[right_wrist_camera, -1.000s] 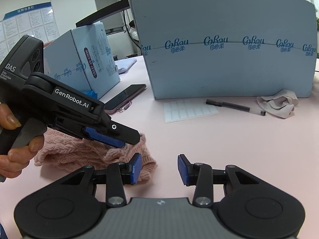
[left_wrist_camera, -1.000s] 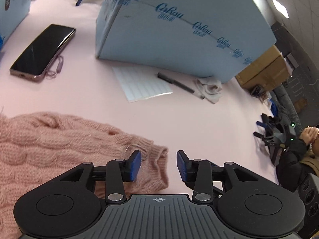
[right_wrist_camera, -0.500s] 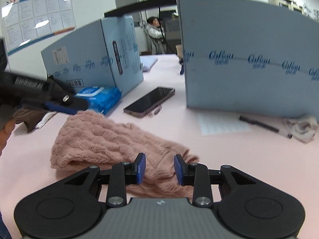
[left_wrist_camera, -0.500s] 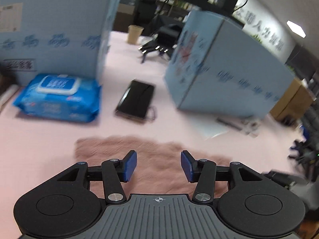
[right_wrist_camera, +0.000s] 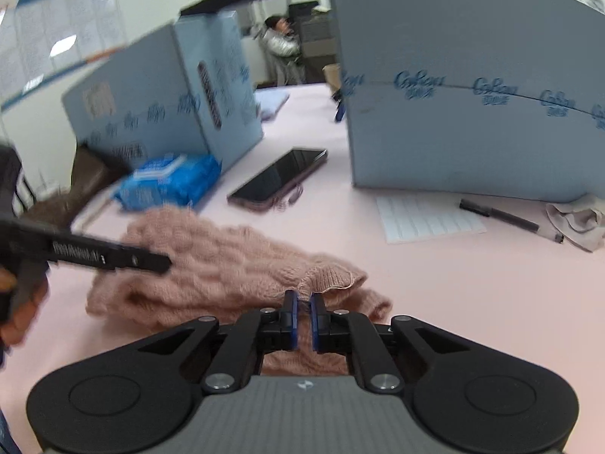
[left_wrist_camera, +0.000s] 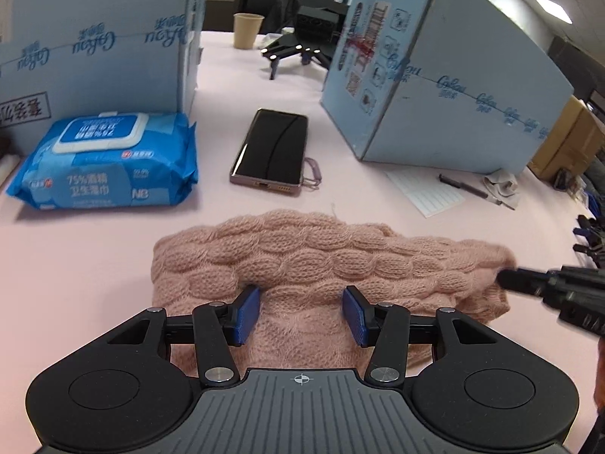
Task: Fold clothes
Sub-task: 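Press the folded sweater flat with both grippers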
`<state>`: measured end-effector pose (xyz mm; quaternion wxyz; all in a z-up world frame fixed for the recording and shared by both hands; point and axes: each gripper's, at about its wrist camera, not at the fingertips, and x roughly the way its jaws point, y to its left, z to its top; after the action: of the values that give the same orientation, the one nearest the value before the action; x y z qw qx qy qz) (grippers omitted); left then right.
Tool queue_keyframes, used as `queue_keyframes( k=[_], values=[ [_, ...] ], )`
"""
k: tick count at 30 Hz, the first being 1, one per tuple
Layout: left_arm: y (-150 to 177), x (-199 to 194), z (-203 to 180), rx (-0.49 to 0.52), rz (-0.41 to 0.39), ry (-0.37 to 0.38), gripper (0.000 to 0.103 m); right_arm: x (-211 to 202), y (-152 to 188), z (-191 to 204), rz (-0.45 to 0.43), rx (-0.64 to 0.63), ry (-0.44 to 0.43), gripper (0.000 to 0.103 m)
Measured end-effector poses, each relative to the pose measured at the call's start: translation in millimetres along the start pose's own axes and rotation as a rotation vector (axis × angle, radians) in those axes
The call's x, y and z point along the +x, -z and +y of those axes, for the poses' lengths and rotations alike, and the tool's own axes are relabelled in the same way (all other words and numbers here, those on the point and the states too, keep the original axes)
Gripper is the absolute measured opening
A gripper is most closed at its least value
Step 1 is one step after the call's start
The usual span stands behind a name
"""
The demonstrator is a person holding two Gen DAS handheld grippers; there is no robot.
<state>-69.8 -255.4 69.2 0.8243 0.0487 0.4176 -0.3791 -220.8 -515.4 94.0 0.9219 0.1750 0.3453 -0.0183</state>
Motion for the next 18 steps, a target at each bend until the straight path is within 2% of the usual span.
queue_keyframes(
  k=[3, 7, 12, 16, 18],
  values=[
    [-1, 0, 1, 0.017, -0.003, 0.031, 0.048, -16, -2, -13, -0.036, 0.074, 0.013, 0.007],
    [-1, 4, 1, 0.03, 0.003, 0.059, 0.048, -18, 14, -30, -0.004, 0.17, 0.046, 0.007],
    [-1, 11, 1, 0.052, 0.028, 0.072, 0.048, 5, 36, -33, 0.055, 0.19, 0.09, 0.006],
    [-1, 16, -1, 0.078, 0.049, 0.072, 0.048, 22, 43, -33, 0.068, 0.185, 0.113, 0.007],
    [-2, 13, -2, 0.085, 0.047, 0.076, 0.049, 21, 41, -32, 0.07, 0.166, 0.118, 0.011]
  ],
)
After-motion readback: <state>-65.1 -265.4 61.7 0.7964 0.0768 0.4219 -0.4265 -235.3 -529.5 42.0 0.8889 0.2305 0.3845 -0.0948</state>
